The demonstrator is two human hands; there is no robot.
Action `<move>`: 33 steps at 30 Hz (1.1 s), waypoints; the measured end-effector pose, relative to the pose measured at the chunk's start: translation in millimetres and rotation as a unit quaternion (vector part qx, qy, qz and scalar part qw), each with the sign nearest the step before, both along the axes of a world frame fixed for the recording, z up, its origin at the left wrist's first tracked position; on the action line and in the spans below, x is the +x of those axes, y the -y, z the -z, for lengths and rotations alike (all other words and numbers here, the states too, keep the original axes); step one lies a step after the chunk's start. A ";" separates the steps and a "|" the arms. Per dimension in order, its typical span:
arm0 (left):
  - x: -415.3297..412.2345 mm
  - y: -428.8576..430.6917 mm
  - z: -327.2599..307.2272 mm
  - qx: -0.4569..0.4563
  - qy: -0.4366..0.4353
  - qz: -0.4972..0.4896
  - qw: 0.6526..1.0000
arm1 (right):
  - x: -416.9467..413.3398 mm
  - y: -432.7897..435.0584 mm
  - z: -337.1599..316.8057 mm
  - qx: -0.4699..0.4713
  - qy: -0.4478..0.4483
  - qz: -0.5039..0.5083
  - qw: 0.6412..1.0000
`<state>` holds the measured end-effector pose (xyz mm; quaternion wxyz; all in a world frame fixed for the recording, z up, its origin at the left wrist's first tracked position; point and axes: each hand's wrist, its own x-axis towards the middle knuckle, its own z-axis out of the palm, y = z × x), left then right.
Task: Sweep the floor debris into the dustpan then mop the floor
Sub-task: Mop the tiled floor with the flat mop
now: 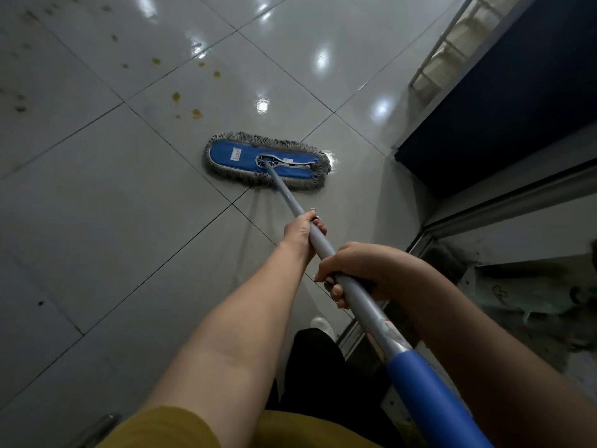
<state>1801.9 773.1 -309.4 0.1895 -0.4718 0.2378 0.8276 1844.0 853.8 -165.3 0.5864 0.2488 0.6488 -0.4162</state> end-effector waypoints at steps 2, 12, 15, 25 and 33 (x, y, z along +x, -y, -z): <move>5.7 2.5 -2.1 0.000 -0.009 -0.018 1.000 | 2.0 0.4 -0.2 -0.007 0.005 -0.019 1.000; 48.2 -17.7 -1.5 -0.002 -0.028 -0.114 0.993 | 27.6 -30.0 4.0 -0.046 0.040 -0.085 0.995; 52.6 -33.5 -0.4 -0.010 -0.017 -0.140 0.990 | 24.9 -46.4 2.2 -0.030 0.030 -0.124 0.991; 23.7 -50.7 17.5 -0.047 0.051 -0.159 0.985 | -7.1 -68.2 23.8 0.009 -0.013 -0.156 0.988; -13.5 -22.9 28.7 -0.067 0.071 -0.125 0.987 | -47.7 -41.8 40.2 0.039 -0.021 -0.190 0.981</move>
